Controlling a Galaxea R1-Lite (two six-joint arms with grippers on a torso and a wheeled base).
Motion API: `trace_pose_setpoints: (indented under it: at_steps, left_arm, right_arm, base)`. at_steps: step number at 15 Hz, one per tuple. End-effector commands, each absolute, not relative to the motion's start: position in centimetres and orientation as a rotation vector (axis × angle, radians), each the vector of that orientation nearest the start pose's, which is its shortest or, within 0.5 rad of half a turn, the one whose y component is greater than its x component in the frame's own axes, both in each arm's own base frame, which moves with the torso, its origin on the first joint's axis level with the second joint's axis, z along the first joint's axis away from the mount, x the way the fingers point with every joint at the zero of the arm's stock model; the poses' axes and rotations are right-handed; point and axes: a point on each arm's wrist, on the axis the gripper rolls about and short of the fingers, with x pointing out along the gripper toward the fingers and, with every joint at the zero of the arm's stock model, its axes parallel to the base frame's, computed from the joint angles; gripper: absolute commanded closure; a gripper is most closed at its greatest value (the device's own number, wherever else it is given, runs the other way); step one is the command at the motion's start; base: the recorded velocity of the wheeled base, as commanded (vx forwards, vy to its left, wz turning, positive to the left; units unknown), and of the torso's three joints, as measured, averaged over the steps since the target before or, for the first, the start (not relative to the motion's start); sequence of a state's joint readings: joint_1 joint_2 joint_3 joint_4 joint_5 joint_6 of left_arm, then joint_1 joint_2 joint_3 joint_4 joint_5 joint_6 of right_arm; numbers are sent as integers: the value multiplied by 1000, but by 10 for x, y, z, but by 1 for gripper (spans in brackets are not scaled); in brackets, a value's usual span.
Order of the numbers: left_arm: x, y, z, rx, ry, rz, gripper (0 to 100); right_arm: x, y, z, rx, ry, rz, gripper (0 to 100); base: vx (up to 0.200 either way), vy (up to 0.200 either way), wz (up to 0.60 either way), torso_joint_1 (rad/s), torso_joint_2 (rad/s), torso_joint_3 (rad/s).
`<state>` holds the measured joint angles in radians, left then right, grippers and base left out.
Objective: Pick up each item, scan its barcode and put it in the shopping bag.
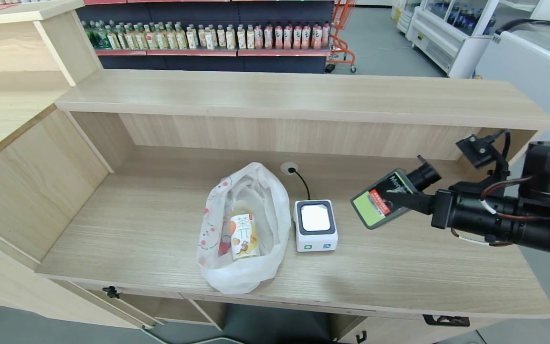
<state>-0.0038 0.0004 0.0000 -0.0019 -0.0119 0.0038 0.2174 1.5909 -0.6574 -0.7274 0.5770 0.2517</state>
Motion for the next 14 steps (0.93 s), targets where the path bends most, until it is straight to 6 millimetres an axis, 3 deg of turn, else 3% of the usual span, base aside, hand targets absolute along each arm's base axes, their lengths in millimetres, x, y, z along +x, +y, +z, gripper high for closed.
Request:
trace_pose_setpoints:
  at_steps: [1,8,14]
  left_arm:
    - [-23,0,76,5,-3,-15,0]
    - [-23,0,76,3,-3,-15,0]
    - [-23,0,76,3,-3,-15,0]
  right_arm:
    - [281,73,163,279,372,742,100]
    - [312,84,132,278,404,718,100]
    - [334,110,116,274,423,773,100]
  base:
    - [0,0,0,0,0,0]
    - [0,0,0,0,0,0]
    - [0,0,0,0,0,0]
